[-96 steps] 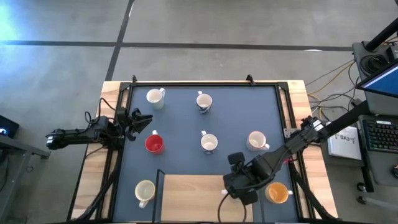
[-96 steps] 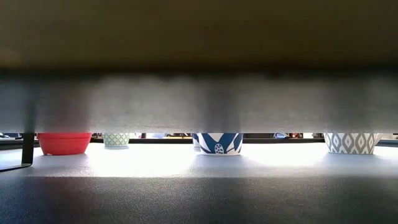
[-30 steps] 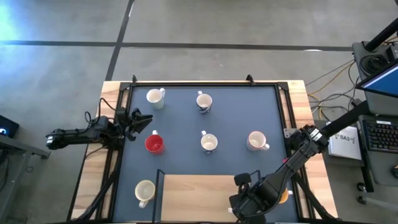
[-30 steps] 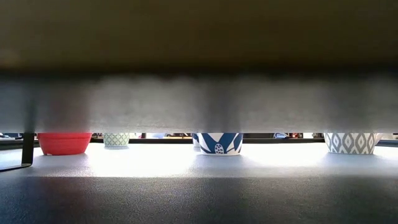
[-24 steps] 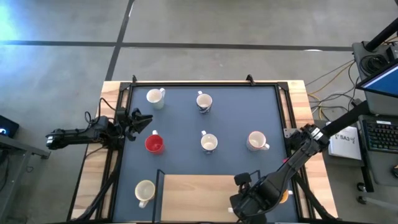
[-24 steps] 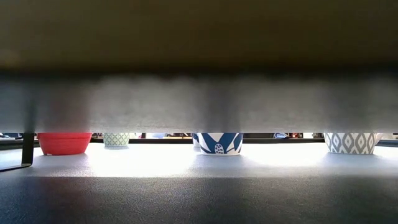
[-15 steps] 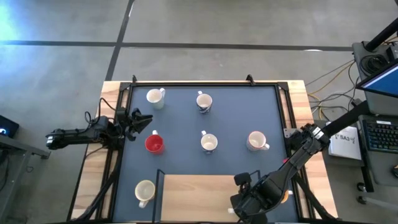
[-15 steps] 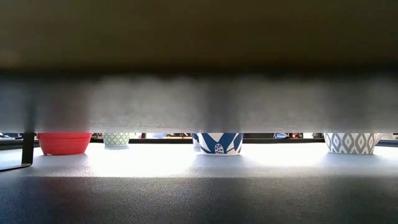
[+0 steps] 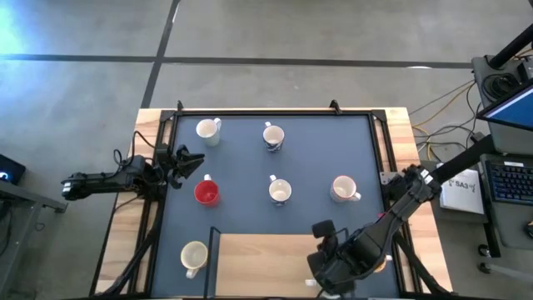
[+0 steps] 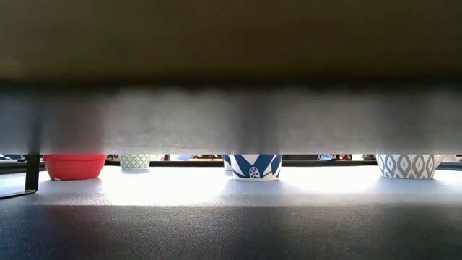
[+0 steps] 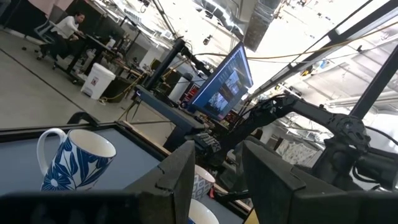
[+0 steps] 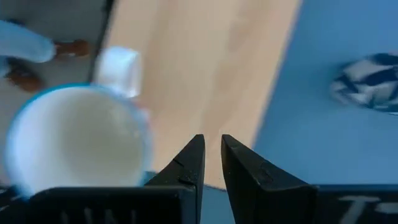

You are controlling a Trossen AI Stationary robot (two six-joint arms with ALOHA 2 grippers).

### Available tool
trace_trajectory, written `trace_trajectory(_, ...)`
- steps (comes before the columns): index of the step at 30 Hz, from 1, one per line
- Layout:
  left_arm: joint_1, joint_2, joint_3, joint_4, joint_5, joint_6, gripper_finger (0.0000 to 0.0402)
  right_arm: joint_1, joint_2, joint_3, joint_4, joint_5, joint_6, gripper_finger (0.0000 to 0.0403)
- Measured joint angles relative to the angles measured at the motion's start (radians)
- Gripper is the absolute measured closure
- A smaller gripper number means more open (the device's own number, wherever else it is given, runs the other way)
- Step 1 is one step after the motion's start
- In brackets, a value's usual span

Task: Place coffee mugs
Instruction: Put the grey patterned mug on the shelf

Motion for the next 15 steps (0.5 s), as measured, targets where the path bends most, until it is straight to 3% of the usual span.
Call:
trace_trajectory(8, 0.0, 0.0, 0.0, 0.0, 0.0, 0.0, 0.0285, -0.121, -0.025, 0.002, -0.137, 0.073, 0.0, 0.0358)
trace_trajectory(15, 0.0, 0.0, 0.0, 0.0, 0.0, 0.0, 0.0285, -0.247, -0.164, -0.175, -0.155, 0.074, 0.041, 0.0358)
